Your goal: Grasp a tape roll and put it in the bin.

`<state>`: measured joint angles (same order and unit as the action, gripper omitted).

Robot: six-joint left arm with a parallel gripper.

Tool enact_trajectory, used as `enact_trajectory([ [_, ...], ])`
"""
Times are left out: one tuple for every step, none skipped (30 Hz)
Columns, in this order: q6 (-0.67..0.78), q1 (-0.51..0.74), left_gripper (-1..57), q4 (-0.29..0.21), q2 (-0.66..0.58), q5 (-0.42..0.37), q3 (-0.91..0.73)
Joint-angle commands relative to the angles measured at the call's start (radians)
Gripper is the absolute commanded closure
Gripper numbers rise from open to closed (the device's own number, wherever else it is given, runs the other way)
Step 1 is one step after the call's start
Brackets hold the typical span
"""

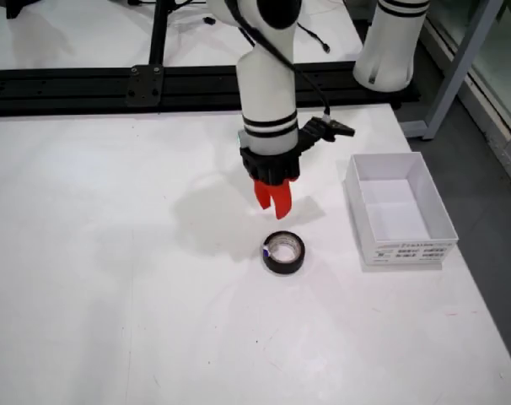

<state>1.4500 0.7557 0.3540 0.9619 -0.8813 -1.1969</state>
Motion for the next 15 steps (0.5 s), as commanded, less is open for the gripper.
enact_trajectory([
  [-0.017,-0.019,36.0,0.008,0.092,0.021,0.089],
  [-0.019,-0.021,36.0,0.008,0.095,0.019,0.094],
  [-0.019,-0.022,36.0,0.008,0.098,0.019,0.097],
  [-0.019,-0.024,36.0,0.008,0.101,0.019,0.100],
  [-0.019,-0.024,36.0,0.008,0.107,0.019,0.103],
  [-0.019,-0.026,36.0,0.008,0.110,0.021,0.106],
  [-0.019,-0.027,36.0,0.008,0.115,0.021,0.109],
  [-0.019,-0.027,36.0,0.008,0.120,0.022,0.112],
  [-0.020,-0.029,36.0,0.008,0.124,0.024,0.115],
  [-0.020,-0.030,36.0,0.008,0.129,0.024,0.120],
  [-0.020,-0.032,36.0,0.010,0.133,0.024,0.125],
  [-0.020,-0.032,36.0,0.010,0.140,0.024,0.129],
  [-0.023,-0.033,36.0,0.010,0.143,0.024,0.134],
  [-0.025,-0.035,36.0,0.010,0.146,0.024,0.138],
  [-0.026,-0.036,36.0,0.010,0.147,0.024,0.142],
])
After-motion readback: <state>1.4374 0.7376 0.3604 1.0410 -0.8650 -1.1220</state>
